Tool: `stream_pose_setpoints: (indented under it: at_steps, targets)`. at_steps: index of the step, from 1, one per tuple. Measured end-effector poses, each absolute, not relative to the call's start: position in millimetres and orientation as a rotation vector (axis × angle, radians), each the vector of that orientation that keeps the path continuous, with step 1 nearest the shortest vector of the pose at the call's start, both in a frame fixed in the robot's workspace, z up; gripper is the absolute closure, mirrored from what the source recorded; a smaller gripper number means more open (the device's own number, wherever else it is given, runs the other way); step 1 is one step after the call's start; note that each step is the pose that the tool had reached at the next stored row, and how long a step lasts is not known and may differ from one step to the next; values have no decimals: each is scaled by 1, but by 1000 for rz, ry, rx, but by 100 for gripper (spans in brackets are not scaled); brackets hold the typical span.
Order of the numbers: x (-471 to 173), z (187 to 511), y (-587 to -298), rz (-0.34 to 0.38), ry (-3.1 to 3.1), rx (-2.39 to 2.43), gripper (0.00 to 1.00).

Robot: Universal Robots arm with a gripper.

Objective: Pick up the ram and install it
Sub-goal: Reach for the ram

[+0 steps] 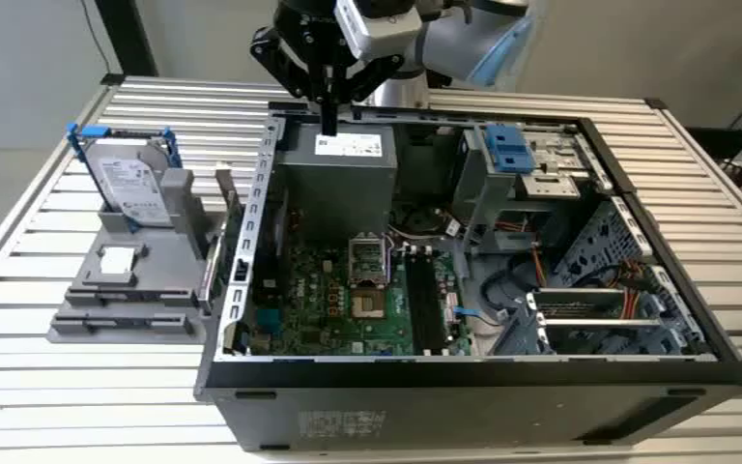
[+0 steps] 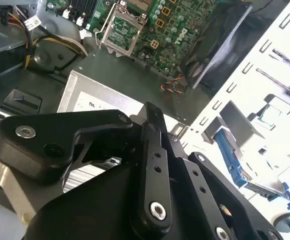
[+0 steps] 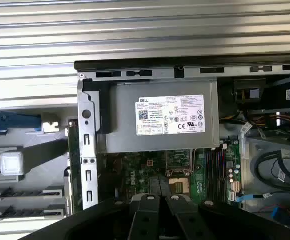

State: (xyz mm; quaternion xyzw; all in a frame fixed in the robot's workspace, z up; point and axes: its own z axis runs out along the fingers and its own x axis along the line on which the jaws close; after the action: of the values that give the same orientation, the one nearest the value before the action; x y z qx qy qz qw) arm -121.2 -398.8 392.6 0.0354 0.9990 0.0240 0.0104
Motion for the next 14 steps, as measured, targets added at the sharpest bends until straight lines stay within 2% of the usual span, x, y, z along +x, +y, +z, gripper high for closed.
stream_pose_setpoints:
  at_steps: [14]
  targets:
    - [-124, 393, -399, 75, 3118, 111, 100]
